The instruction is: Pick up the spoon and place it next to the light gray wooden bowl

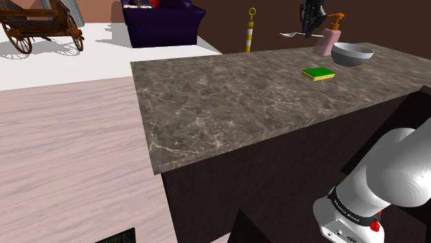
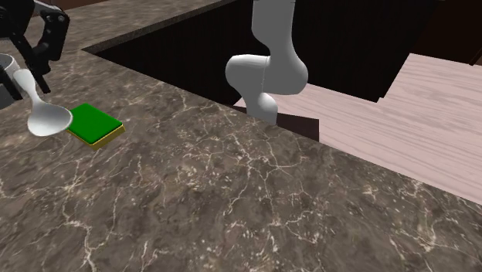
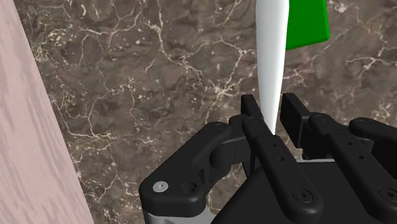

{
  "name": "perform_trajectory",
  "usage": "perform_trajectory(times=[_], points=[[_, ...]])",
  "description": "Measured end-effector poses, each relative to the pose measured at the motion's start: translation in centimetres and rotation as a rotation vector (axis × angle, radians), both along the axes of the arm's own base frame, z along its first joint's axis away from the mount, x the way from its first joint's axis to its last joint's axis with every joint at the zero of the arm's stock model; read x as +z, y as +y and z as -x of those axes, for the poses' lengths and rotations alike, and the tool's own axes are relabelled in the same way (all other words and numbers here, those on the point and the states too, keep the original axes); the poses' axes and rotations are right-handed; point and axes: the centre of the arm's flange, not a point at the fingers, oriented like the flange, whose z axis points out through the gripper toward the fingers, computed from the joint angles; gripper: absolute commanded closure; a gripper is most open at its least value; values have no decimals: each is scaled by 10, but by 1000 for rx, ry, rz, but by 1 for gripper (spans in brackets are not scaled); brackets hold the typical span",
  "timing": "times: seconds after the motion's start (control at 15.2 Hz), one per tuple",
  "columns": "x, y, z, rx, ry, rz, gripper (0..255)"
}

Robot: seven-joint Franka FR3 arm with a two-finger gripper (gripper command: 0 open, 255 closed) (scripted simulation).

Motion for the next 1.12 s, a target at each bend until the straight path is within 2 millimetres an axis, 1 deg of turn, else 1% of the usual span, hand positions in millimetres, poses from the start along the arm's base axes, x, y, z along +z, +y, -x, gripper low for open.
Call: perform_trajectory(times=[0.13, 0.2, 0.33, 0.4, 0.53, 0.73, 0.79, 0.92, 1.12], points=[[3, -23, 0, 0, 0, 0, 255], [2, -35, -3, 0, 0, 0, 255], [0, -60, 1, 0, 1, -1, 255], [0, -76, -2, -2, -1, 0, 255], [0, -105, -1, -1, 0, 0, 255], [-2, -142, -2, -1, 0, -1, 255], [-3, -149, -3, 0, 0, 0, 255], [-12, -153, -4, 1, 0, 0, 255], [-27, -155, -5, 1, 0, 0, 255]])
